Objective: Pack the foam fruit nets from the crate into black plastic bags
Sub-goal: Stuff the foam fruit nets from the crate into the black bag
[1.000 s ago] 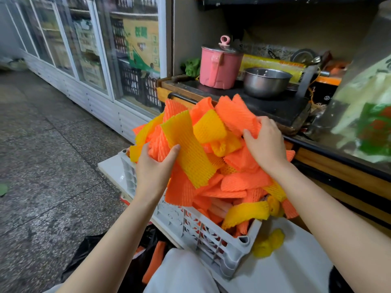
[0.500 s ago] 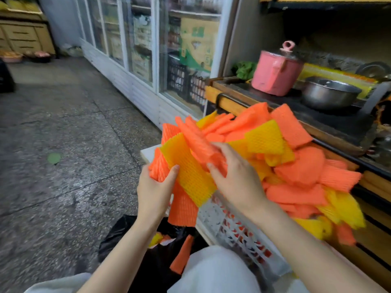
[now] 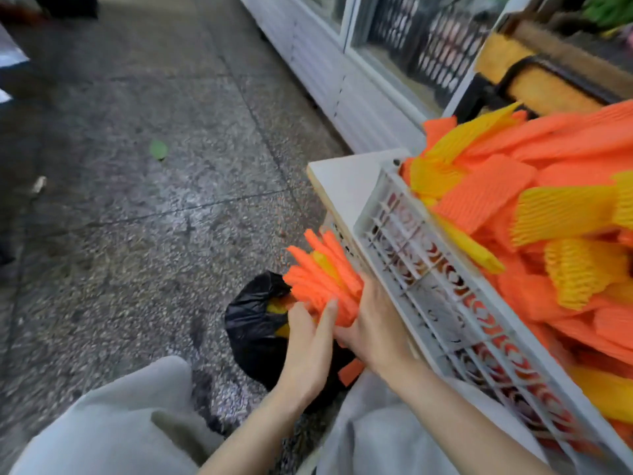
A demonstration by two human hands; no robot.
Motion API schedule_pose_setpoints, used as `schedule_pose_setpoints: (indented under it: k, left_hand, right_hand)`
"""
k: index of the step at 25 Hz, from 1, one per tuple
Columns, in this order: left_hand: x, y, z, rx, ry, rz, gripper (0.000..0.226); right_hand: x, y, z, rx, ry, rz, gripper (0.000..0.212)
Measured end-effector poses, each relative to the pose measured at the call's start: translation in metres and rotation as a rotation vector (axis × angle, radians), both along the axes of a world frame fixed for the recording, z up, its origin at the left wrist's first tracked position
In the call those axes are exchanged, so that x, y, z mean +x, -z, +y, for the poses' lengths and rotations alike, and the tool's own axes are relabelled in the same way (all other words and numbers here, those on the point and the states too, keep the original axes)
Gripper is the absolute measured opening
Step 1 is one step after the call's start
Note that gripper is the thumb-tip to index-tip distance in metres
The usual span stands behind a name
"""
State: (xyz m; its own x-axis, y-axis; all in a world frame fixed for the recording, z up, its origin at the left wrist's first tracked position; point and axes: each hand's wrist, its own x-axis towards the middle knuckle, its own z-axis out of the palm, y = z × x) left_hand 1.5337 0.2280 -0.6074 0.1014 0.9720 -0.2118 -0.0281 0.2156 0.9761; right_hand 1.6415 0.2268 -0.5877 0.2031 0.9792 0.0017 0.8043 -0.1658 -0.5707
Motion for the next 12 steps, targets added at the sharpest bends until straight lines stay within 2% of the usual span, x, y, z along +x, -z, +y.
schedule_pose_setpoints:
  k: [4,6,9,12]
  left_hand:
    - [0.000,0.029,0.019,-0.064,0.159,0.077,0.046]
    - [-0.001,0.041,0.040,-0.063,0.198,0.127,0.033]
    - [-0.013,0.081,0.073,0.020,0.185,0.289,0.027]
    - [-0.029,0.134,0.097,0.040,0.224,0.568,0.036]
  right_hand:
    - [0.015,0.031,0.020,-0.043,0.197,0.094,0.083]
    - [0.021,0.046,0.035,-0.056,0.272,0.125,0.081]
    - [0.026,0.073,0.059,-0.076,0.330,0.096,0.076]
    - [0.031,0.103,0.072,-0.153,0.379,0.082,0.072]
